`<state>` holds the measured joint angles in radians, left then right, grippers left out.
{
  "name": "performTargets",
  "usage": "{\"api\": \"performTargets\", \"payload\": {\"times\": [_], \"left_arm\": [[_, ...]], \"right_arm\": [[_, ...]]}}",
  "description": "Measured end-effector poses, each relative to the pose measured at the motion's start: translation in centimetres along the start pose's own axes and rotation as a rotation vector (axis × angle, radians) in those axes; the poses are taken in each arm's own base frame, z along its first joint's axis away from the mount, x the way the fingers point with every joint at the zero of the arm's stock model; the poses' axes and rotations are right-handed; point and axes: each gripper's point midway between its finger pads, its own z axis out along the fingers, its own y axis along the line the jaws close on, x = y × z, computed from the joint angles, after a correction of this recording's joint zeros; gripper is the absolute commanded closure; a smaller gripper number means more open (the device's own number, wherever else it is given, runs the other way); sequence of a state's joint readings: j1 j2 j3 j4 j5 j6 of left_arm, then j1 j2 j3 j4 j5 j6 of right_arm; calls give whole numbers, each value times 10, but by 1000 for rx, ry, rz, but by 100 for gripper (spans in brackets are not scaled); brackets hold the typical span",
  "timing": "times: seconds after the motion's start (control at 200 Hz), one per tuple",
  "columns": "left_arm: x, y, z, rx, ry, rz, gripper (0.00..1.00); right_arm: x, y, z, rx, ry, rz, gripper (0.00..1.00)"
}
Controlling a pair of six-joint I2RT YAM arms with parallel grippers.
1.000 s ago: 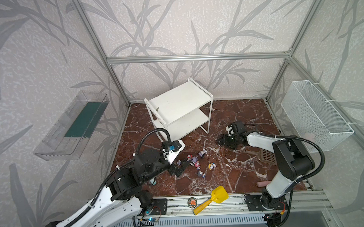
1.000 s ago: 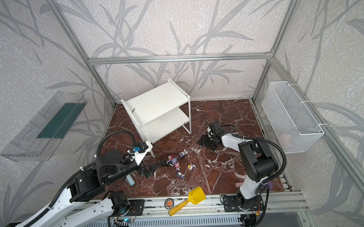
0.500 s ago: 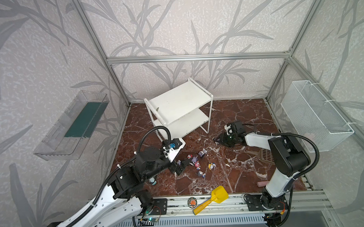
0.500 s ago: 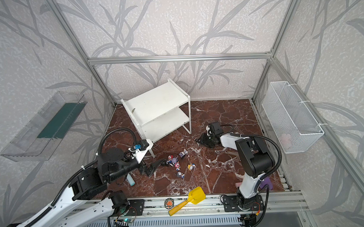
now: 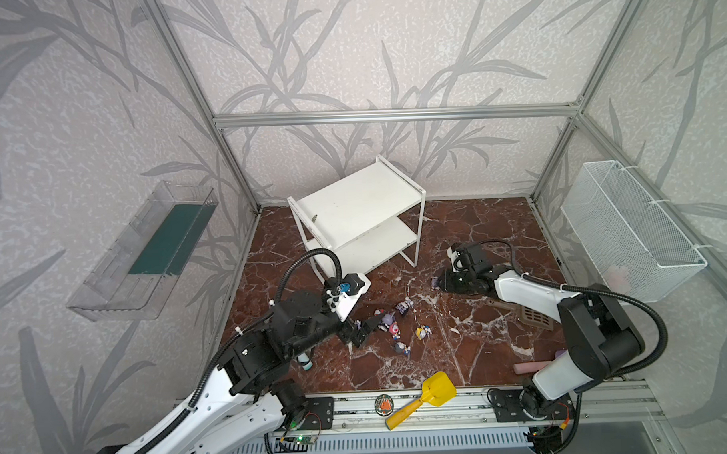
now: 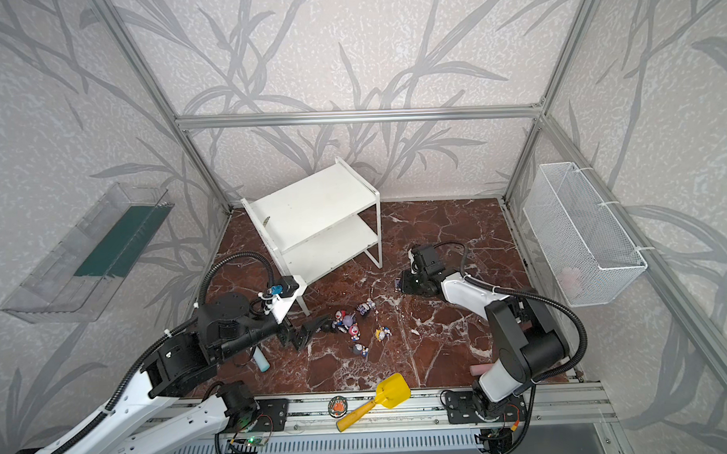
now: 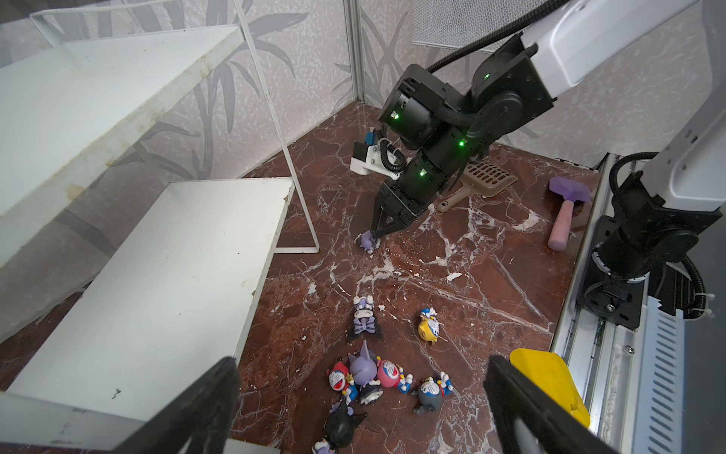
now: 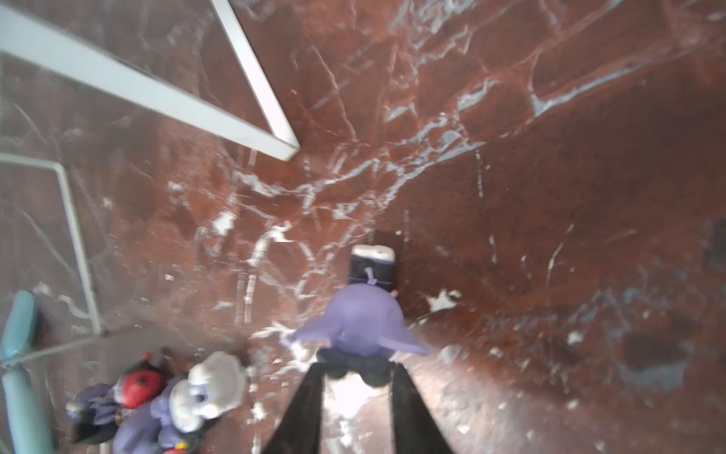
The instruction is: Place and organize the plastic toys onto the shelf
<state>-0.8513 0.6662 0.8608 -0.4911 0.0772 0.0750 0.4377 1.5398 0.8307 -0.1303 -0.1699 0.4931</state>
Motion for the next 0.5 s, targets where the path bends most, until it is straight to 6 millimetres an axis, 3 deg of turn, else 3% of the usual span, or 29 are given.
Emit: {"api": "performTargets", "payload": {"times": [0.15,0.26,0.5], "left_arm": [[-1,2,1,-4,-2,-3,1],[-1,3,1,-7,-2,-4,1],[-2,4,-1,-12,-8,-7,1]], "right_arm": [[-5,8,-24,38,-73,-118,73],[-8,5,-36,68,-102,-153,65],[13,9,-27,106,-56,-241,47]]}}
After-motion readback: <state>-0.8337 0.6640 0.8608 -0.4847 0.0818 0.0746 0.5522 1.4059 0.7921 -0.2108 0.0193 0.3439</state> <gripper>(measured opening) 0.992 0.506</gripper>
